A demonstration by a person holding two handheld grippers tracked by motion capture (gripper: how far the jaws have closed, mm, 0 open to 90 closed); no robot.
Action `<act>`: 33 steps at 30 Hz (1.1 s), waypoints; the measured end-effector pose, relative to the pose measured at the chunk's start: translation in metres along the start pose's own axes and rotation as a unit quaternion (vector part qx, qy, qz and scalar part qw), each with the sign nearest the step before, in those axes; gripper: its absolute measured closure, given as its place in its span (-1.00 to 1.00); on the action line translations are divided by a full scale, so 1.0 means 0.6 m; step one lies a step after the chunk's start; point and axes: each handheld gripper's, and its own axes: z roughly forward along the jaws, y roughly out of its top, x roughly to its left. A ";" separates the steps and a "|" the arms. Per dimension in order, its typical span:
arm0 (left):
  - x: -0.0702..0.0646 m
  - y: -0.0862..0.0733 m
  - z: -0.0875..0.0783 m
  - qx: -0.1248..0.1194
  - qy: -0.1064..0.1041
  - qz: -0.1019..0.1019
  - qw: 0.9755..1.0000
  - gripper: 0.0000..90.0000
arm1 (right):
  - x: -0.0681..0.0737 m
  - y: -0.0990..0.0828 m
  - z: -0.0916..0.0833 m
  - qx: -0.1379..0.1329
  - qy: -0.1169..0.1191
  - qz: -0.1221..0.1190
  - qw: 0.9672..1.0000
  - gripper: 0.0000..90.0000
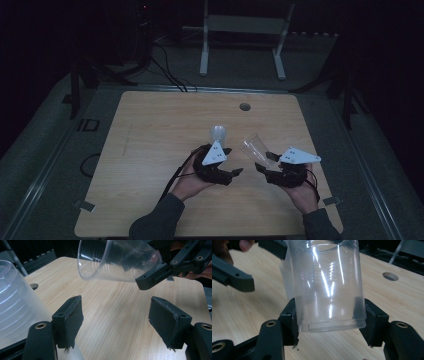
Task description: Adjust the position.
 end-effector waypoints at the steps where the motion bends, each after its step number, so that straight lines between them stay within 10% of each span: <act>1: 0.000 0.000 0.000 0.000 0.000 0.000 1.000 -0.40 | 0.000 -0.001 0.000 -0.006 -0.001 0.002 1.000 -0.08; 33: -0.005 0.014 0.000 -0.019 -0.003 -0.016 1.000 -0.40 | 0.014 -0.006 0.000 -0.083 -0.022 0.013 0.996 -0.08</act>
